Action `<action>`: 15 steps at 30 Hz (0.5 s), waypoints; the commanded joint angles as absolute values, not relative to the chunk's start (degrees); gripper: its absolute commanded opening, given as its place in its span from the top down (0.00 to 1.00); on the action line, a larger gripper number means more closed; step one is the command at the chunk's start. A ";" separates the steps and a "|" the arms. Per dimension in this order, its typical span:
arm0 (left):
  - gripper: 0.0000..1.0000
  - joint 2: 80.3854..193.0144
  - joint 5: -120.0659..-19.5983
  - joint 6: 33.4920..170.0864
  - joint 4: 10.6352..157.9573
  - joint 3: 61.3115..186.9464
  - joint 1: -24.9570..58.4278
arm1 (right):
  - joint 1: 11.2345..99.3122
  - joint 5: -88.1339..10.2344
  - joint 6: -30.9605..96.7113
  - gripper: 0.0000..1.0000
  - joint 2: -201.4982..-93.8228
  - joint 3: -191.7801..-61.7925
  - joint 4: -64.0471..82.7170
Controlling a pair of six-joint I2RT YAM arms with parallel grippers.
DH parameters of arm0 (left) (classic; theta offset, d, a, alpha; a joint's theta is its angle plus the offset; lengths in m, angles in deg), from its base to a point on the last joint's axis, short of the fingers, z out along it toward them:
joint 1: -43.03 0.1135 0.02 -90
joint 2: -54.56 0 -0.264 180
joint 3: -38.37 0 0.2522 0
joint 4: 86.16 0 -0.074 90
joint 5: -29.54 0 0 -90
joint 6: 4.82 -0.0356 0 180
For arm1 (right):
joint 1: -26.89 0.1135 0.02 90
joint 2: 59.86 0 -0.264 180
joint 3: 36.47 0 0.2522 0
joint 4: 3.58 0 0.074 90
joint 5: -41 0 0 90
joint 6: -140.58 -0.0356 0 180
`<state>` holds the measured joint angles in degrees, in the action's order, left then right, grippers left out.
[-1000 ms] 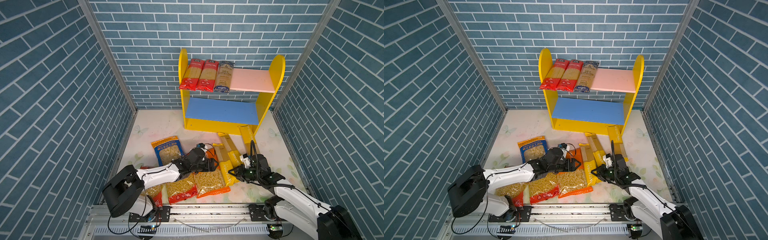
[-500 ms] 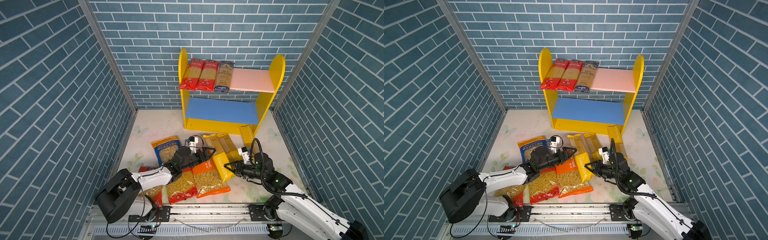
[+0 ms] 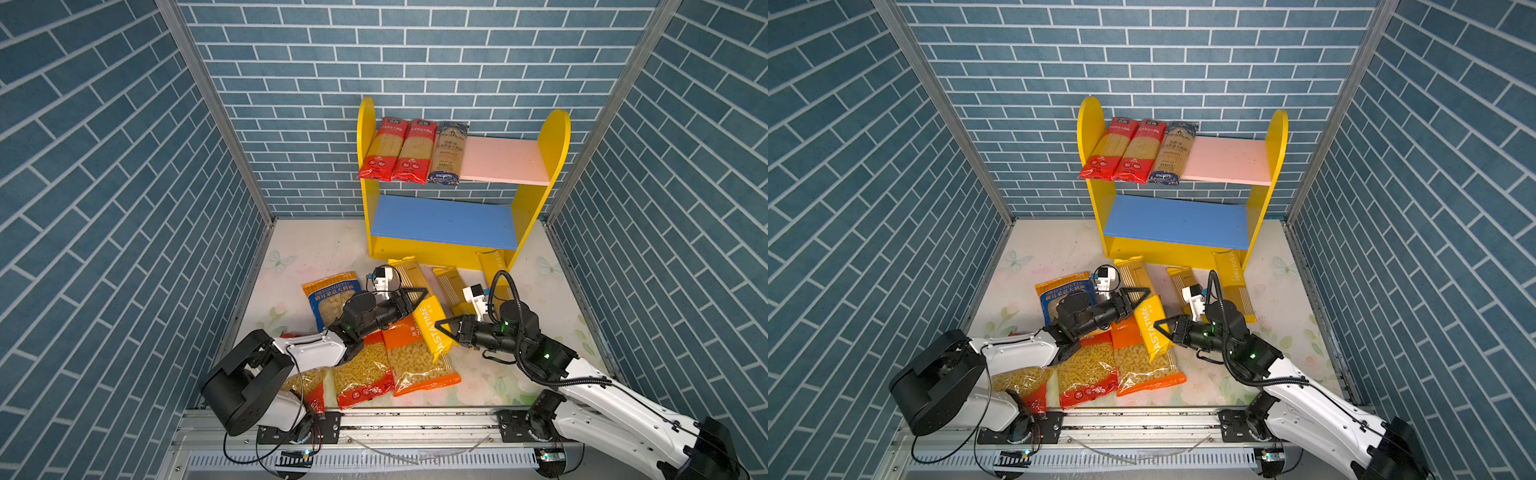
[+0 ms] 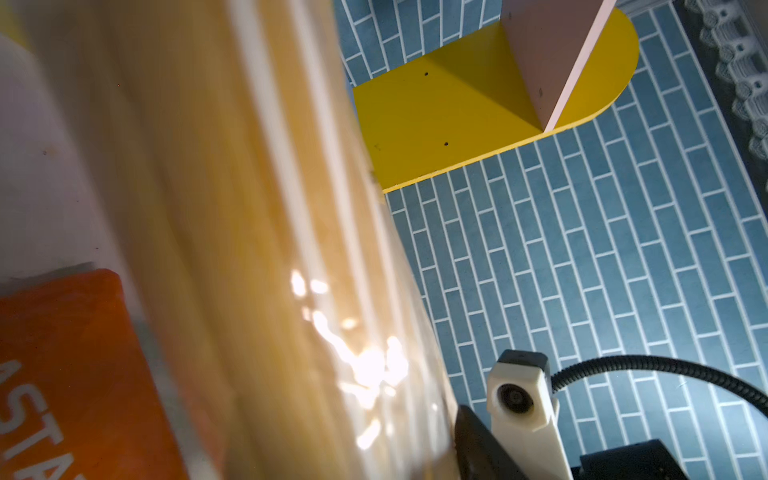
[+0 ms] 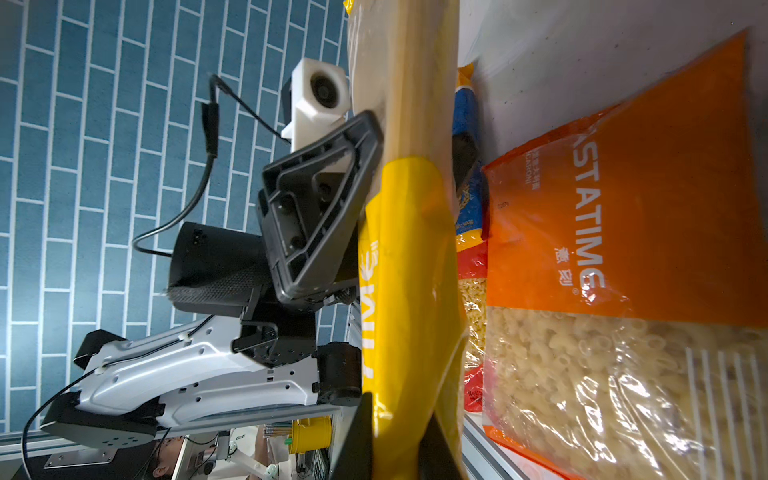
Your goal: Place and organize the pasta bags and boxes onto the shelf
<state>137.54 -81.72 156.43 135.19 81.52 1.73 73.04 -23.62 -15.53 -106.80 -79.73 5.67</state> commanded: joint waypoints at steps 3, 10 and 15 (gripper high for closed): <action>0.53 138.67 -84.83 156.23 138.59 86.25 2.52 | 73.38 -25.54 -12.45 0.78 -105.15 -84.47 -2.28; 0.77 136.38 -84.73 156.29 137.85 89.29 4.46 | 73.38 -34.01 -17.24 0.42 -98.31 -77.30 -2.12; 0.83 133.64 -82.36 155.85 136.12 93.81 7.30 | 73.64 -35.01 -17.91 0.30 -95.31 -75.78 4.48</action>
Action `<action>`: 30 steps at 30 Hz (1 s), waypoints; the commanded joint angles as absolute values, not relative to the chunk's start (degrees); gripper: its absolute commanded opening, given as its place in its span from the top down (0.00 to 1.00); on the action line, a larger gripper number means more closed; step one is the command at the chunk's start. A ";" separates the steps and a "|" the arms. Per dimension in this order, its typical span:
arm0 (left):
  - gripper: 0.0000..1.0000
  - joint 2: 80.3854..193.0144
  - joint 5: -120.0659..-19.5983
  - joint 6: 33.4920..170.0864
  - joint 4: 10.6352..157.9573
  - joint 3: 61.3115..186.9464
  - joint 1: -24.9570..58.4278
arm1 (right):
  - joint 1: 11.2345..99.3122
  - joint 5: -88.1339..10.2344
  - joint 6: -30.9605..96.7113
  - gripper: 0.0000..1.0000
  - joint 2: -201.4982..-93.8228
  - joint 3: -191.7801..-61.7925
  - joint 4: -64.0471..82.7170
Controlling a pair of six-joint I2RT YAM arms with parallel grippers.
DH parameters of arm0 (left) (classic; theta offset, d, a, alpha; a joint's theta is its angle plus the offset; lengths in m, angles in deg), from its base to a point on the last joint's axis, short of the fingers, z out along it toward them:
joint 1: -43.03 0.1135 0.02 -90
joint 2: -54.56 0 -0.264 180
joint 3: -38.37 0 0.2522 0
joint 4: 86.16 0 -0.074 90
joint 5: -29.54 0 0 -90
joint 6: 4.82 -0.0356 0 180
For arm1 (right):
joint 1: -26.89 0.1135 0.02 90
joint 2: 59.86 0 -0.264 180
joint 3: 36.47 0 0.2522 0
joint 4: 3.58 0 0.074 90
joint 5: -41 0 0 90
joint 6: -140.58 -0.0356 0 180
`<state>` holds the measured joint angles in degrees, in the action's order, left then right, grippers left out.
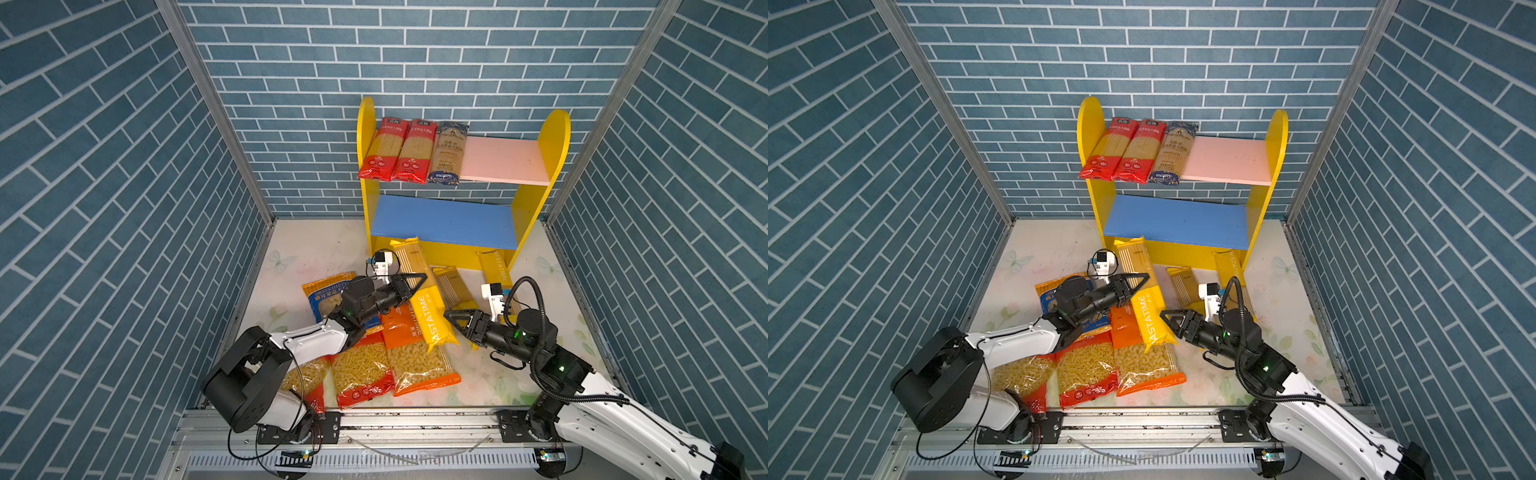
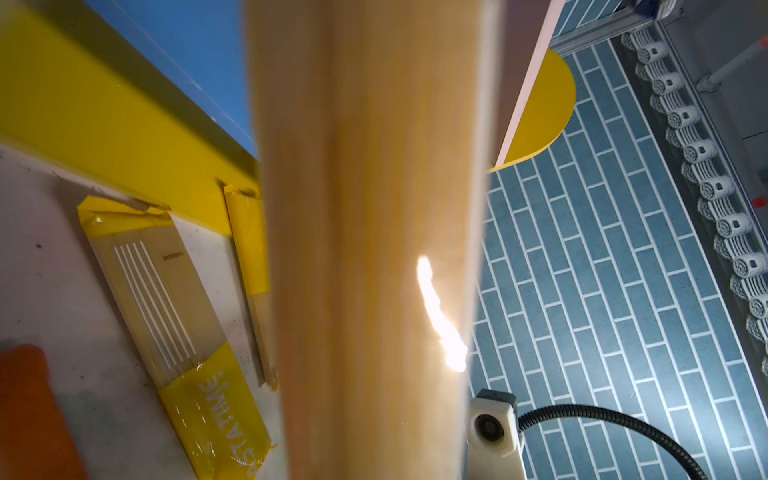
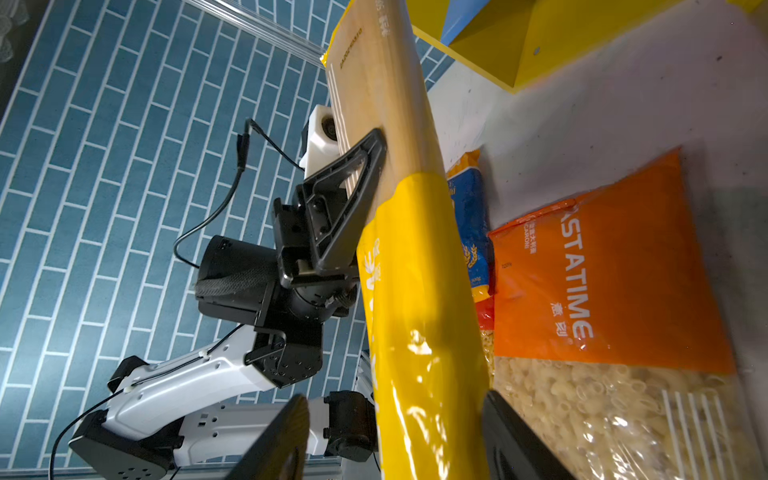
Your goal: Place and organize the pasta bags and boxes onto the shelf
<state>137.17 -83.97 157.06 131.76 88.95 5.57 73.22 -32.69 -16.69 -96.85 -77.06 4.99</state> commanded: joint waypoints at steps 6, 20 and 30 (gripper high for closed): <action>0.84 132.95 -77.48 156.14 138.31 96.38 8.19 | 75.62 -37.10 -18.38 0.27 -95.33 -75.78 3.02; 0.80 132.24 -74.64 159.24 141.60 98.54 7.17 | 76.74 -43.45 -20.96 0.21 -108.55 -77.28 -18.49; 0.78 131.72 -73.38 160.24 143.54 96.20 5.80 | 77.62 -43.63 -24.66 0.37 -120.44 -78.80 -41.21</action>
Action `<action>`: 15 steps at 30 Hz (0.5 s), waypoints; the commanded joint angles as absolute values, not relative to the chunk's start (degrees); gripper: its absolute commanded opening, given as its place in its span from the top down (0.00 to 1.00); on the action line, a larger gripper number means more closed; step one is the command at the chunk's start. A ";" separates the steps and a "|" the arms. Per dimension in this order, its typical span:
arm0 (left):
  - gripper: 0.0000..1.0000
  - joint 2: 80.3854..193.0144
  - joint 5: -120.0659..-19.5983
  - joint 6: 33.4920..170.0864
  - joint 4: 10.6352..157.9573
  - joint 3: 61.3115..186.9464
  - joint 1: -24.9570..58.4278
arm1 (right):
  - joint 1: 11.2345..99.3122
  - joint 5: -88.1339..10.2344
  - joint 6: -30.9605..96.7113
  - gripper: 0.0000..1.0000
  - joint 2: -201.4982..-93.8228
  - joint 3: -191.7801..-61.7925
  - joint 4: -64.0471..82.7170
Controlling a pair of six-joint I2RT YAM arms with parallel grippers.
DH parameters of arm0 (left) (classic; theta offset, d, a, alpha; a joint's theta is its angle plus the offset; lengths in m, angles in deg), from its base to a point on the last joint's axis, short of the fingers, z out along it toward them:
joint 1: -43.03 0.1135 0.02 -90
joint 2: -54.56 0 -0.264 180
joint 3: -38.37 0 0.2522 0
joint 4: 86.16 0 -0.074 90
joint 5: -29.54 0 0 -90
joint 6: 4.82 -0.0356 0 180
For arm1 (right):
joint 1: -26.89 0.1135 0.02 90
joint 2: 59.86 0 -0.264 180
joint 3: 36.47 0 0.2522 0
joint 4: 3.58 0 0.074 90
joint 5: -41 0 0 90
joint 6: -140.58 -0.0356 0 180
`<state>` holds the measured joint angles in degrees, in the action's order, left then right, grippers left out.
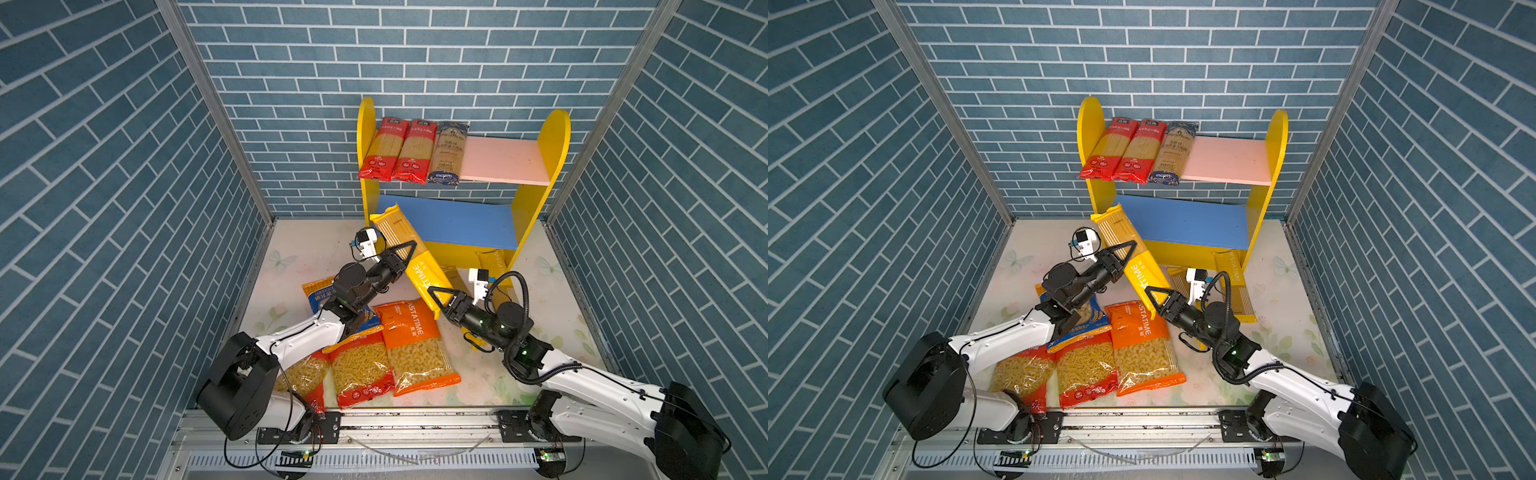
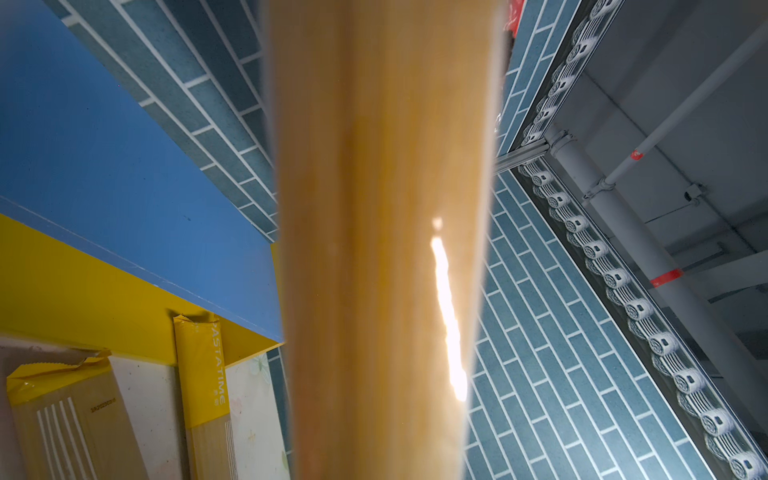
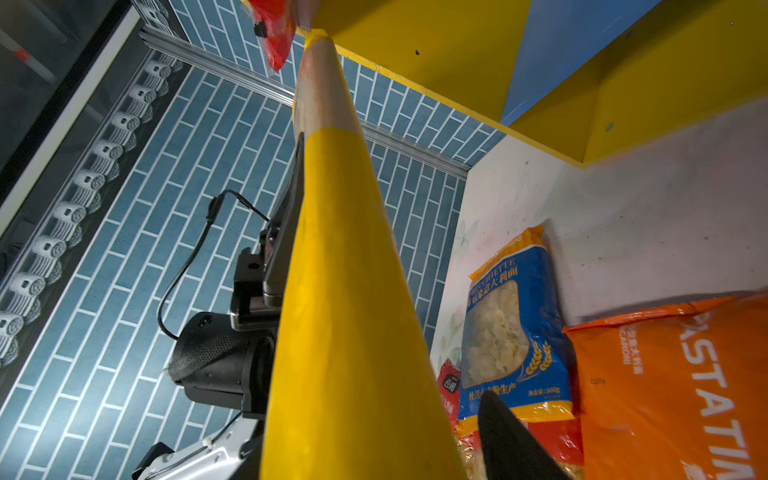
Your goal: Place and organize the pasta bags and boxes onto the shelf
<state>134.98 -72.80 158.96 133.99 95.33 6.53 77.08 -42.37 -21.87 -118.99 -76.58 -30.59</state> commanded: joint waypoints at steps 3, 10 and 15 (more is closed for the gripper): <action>0.77 131.05 -73.64 160.33 143.81 96.00 5.80 | 78.22 -45.68 -24.66 0.35 -120.51 -78.41 -42.79; 0.67 130.51 -73.72 160.92 143.67 95.20 5.79 | 78.31 -46.41 -24.11 0.43 -120.66 -78.82 -45.84; 0.41 129.85 -74.15 161.12 141.63 95.32 5.91 | 78.39 -44.80 -23.47 0.68 -121.81 -79.68 -46.05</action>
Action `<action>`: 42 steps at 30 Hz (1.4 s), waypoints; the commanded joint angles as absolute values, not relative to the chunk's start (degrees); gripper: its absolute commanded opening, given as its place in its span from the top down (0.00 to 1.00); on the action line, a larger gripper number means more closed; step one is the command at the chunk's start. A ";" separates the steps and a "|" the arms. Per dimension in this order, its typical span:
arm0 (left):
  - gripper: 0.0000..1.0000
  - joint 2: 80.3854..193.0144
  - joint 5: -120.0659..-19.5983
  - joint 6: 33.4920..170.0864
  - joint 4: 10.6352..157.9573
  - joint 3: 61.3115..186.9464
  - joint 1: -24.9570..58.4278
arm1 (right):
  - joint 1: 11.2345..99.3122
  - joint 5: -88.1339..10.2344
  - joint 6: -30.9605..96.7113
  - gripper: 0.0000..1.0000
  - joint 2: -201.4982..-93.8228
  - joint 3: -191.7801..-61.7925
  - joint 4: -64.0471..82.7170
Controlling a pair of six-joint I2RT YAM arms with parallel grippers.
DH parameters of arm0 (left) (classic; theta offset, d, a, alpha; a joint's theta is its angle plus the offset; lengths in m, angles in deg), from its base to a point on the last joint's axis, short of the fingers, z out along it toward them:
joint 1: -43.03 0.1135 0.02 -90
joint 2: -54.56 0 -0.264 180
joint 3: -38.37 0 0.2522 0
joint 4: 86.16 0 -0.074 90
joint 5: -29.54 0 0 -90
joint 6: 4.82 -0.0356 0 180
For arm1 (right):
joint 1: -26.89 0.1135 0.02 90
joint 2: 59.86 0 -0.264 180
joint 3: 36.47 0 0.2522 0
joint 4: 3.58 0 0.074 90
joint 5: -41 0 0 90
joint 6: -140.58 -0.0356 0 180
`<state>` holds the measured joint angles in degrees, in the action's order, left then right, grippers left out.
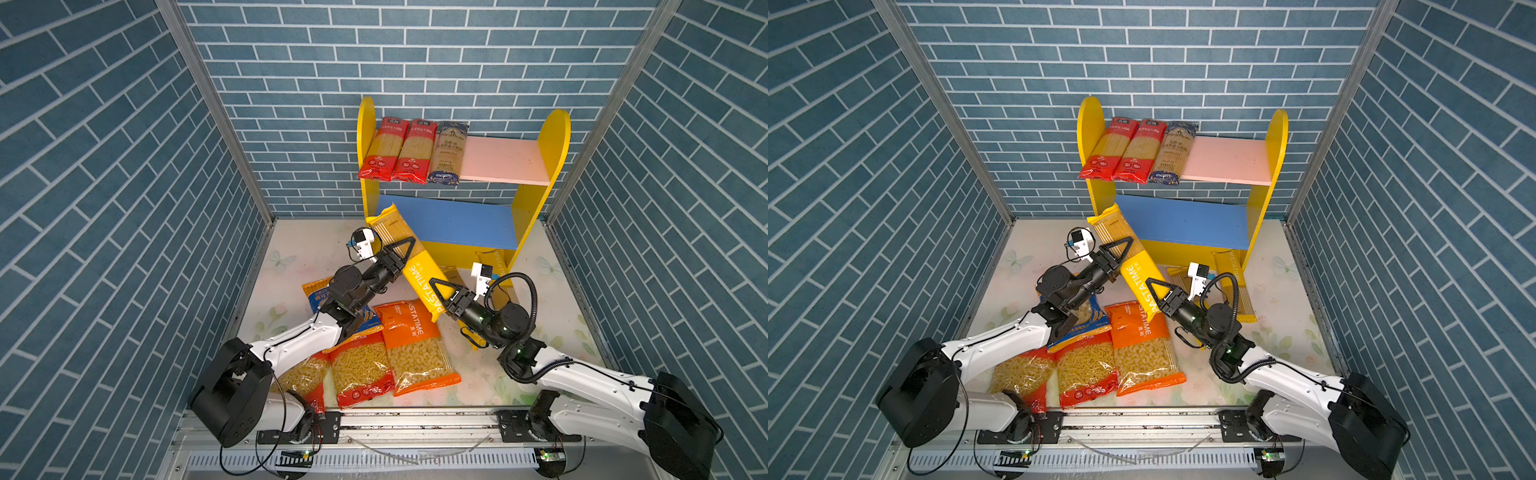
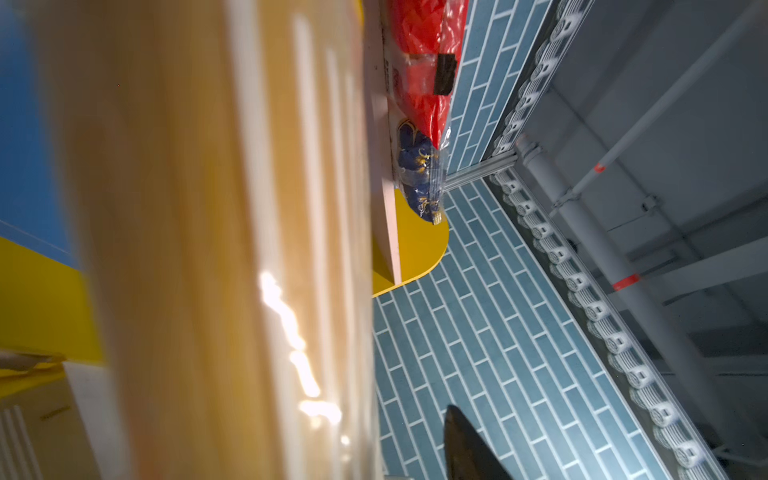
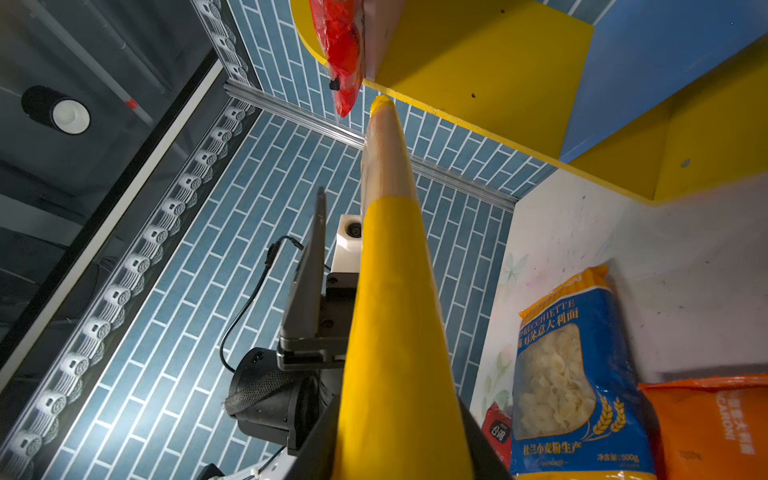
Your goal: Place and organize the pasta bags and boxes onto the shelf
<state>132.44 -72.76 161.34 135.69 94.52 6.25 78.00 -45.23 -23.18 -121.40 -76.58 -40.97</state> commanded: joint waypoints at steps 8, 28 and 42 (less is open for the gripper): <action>0.32 126.76 -76.38 159.18 138.88 94.71 7.07 | 78.49 -43.47 -21.52 0.88 -121.04 -81.93 -46.01; 0.20 110.79 -76.58 152.94 130.71 83.75 9.19 | 74.06 -31.78 -15.27 1.00 -128.22 -110.99 -37.90; 0.20 110.31 -78.18 151.65 127.16 82.11 9.10 | 54.94 -45.86 -15.63 1.00 -126.21 -124.93 -19.35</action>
<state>109.87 -76.97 152.25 127.06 82.98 8.85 56.89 -38.63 -17.91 -129.79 -117.91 -16.80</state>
